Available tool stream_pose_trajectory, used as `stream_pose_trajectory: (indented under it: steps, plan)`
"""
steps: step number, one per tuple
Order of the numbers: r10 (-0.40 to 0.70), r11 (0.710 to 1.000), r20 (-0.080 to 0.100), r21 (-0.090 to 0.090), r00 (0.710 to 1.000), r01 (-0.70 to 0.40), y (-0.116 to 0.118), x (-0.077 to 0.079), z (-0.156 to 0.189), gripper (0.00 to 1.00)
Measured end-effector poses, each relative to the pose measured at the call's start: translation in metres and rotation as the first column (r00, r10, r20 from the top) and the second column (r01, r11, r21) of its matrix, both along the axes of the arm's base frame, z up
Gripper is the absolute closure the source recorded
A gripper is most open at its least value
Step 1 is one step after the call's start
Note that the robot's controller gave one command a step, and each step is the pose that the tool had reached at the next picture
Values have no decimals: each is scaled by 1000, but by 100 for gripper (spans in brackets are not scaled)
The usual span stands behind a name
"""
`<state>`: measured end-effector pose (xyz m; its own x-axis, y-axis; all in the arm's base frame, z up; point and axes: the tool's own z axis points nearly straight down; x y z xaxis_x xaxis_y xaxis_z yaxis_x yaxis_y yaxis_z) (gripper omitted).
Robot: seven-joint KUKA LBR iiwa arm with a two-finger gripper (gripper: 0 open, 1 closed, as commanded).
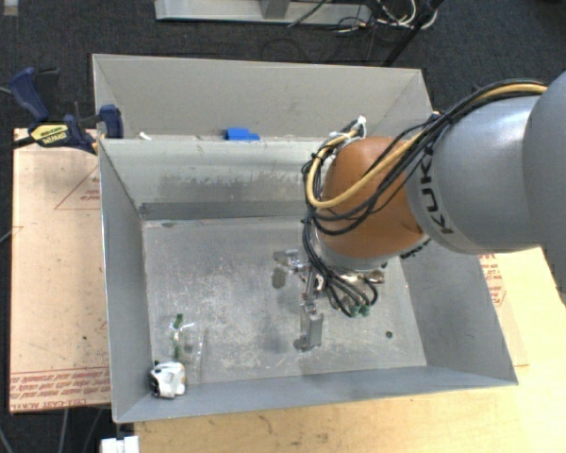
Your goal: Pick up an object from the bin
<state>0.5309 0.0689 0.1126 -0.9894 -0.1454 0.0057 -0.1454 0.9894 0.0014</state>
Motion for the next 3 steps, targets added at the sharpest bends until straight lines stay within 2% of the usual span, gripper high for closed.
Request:
stream_pose_trajectory:
  steps: [1,2,3]
  plan:
    - [-291,957,7,1,957,291,-10,5,23,0]
    - [-96,995,7,0,995,96,-16,19,47,0]
    - [11,1000,5,0,1000,-11,-17,20,59,0]
